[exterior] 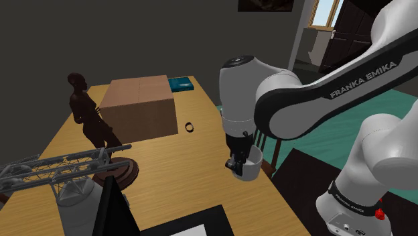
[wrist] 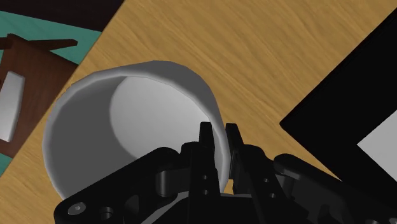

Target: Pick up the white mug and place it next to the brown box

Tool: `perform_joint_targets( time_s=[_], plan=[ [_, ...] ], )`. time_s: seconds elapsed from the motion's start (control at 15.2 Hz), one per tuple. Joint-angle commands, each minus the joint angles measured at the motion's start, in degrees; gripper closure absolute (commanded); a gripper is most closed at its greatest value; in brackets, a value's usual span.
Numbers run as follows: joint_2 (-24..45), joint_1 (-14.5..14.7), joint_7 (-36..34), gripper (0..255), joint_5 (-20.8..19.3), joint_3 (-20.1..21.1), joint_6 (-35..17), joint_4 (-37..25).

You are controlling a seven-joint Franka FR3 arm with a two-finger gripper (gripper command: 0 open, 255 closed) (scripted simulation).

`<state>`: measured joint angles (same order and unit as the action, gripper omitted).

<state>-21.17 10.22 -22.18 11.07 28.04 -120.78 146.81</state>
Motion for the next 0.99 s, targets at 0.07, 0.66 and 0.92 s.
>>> perform_joint_targets(
  time_s=[0.07, 0.66, 0.92],
  plan=[
    [-1.4, 0.0, 0.4, 255, 0.0, -0.6, 2.8, -1.5],
    [-4.7, 0.2, 0.9, 255, 0.0, -2.2, 10.6, -6.1],
    [-5.7, 0.2, 1.0, 255, -0.2, -2.8, 14.0, -8.4]
  ],
)
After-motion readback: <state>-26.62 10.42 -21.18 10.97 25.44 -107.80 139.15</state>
